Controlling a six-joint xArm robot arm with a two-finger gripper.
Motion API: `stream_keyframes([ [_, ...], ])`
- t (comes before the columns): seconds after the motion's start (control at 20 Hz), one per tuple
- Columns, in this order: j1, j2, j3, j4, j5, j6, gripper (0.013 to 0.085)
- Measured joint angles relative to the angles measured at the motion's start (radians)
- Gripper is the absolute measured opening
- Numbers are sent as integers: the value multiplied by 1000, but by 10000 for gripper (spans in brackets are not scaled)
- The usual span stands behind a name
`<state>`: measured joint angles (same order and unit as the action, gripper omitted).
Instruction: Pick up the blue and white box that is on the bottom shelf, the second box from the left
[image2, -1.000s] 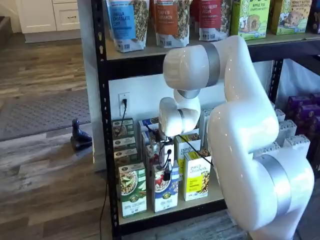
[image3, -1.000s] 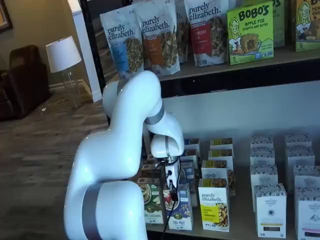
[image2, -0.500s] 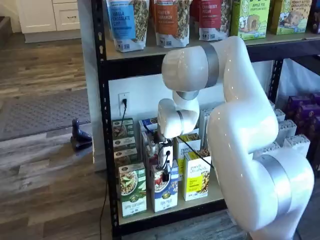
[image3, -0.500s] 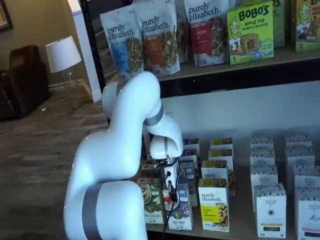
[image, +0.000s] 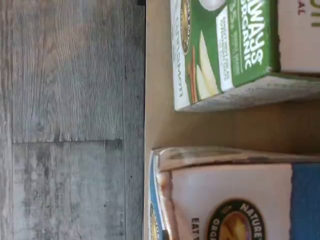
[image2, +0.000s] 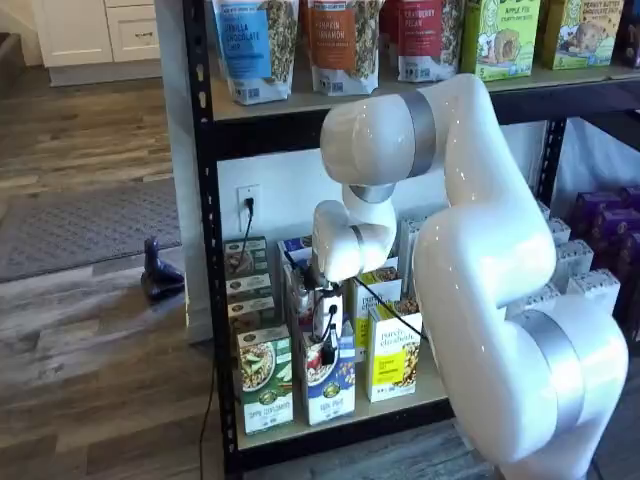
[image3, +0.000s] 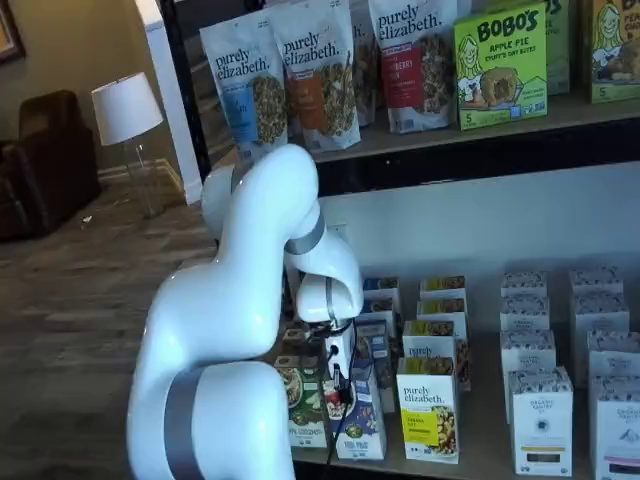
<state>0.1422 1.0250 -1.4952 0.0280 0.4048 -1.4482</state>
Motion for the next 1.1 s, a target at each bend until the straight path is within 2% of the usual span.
stream_keyframes([
  [0.25, 3, -6, 11, -14, -3, 16, 490],
  [0.45, 6, -29, 41, 0, -5, 5, 490],
  [0.95, 13, -111, 160, -6, -56, 17, 490],
  [1.1, 14, -136, 196, -27, -69, 37, 490],
])
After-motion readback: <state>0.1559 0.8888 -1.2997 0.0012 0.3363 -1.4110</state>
